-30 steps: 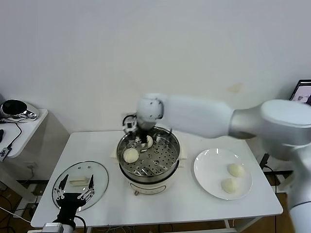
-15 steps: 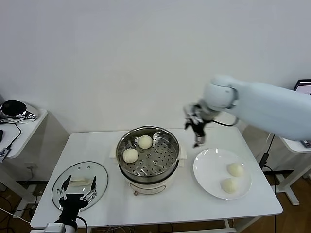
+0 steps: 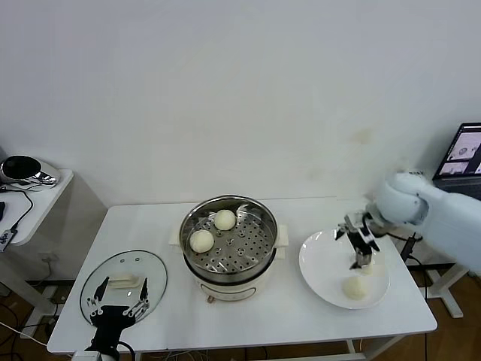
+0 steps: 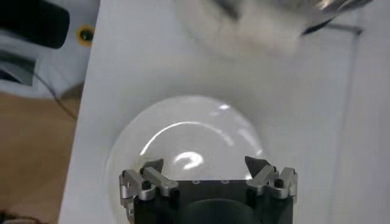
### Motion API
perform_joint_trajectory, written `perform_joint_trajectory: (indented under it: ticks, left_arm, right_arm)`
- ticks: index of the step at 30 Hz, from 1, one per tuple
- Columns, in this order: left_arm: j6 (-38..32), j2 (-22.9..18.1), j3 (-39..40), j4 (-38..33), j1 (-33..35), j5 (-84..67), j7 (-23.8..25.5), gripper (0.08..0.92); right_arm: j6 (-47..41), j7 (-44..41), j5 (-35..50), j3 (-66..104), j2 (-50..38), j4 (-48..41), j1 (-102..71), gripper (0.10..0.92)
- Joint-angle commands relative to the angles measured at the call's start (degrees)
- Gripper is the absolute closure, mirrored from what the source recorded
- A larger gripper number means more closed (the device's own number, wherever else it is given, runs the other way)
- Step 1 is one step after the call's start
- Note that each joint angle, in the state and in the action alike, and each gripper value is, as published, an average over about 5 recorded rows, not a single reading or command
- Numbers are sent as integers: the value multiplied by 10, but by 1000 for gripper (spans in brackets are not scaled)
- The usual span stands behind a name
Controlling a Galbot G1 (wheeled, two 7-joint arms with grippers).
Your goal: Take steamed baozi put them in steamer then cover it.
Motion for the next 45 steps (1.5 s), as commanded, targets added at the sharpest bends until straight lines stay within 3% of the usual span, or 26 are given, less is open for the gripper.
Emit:
perform_joint_trajectory:
  ticks: [1, 22, 38, 45]
  left_arm:
    - [0, -3, 0, -1, 2, 3, 0, 177]
    - [-2, -7, -1, 10, -2, 2, 0, 177]
    - [-3, -7, -1, 11, -1, 2, 0, 177]
    - [-2, -7, 0, 9, -2, 2, 0, 177]
  right_arm:
    - [21, 18, -80, 59, -19, -17, -120, 203]
    - [1, 37, -96, 69, 26, -65, -155, 214]
    - [-4, 31, -92, 78, 30, -66, -156, 481]
    - [-3, 18, -61, 77, 18, -48, -115, 559]
